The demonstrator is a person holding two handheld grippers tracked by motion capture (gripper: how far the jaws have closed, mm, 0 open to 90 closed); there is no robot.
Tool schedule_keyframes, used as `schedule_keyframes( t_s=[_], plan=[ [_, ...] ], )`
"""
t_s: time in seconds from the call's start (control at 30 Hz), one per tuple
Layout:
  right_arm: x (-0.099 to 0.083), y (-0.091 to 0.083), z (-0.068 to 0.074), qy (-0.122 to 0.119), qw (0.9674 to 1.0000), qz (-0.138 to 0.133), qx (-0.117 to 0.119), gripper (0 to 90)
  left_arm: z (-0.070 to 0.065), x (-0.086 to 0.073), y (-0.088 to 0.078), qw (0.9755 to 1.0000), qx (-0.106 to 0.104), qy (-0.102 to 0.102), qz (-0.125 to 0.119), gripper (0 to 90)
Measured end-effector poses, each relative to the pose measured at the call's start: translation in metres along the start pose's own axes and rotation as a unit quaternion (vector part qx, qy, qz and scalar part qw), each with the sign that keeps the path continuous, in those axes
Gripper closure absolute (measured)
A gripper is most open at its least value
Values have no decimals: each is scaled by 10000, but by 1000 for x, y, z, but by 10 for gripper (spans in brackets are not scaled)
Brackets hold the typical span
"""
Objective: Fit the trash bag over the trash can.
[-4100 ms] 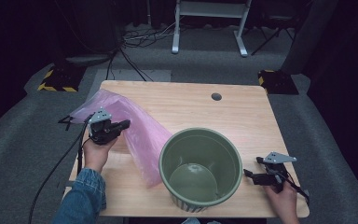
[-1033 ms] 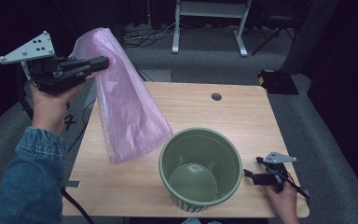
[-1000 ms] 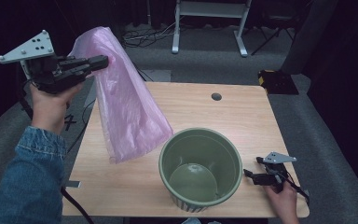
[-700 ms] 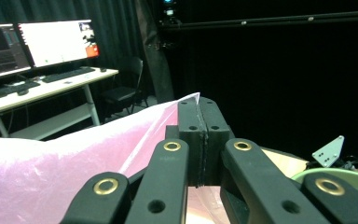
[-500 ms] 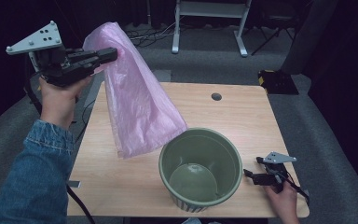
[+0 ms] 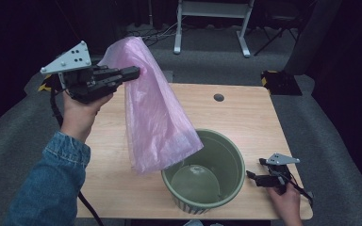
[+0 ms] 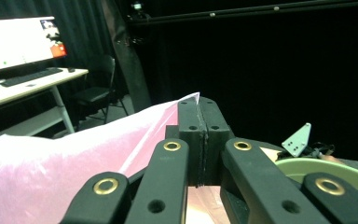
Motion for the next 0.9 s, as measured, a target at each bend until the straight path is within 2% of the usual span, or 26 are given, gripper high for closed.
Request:
schedule_keyframes(
  t_s=[0.2, 0.57, 0.8, 0.9],
  plan=[
    [0, 0, 0, 0, 10000, 0, -1, 188, -16, -2, 20, 9998, -161, 119, 63, 893],
    [0, 0, 0, 4, 10000, 2, 3, 188, -34, -10, 59, 9984, -512, 83, 232, 893],
    [0, 0, 0, 4, 10000, 2, 1, 188, -49, -16, 72, 9973, -646, 155, 303, 893],
    [0, 0, 0, 5, 10000, 3, 2, 188, -58, -18, 76, 9963, -786, 147, 327, 893]
  ],
)
Point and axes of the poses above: each handheld gripper's, and its own axes: y roughly forward along the jaws, x roughly out of its top, z roughly to its left, the point moved 6 cm from there along y, roughly forward along the jaws, and after that the axes turned 13 degrees about z, right-handed, at the moved point
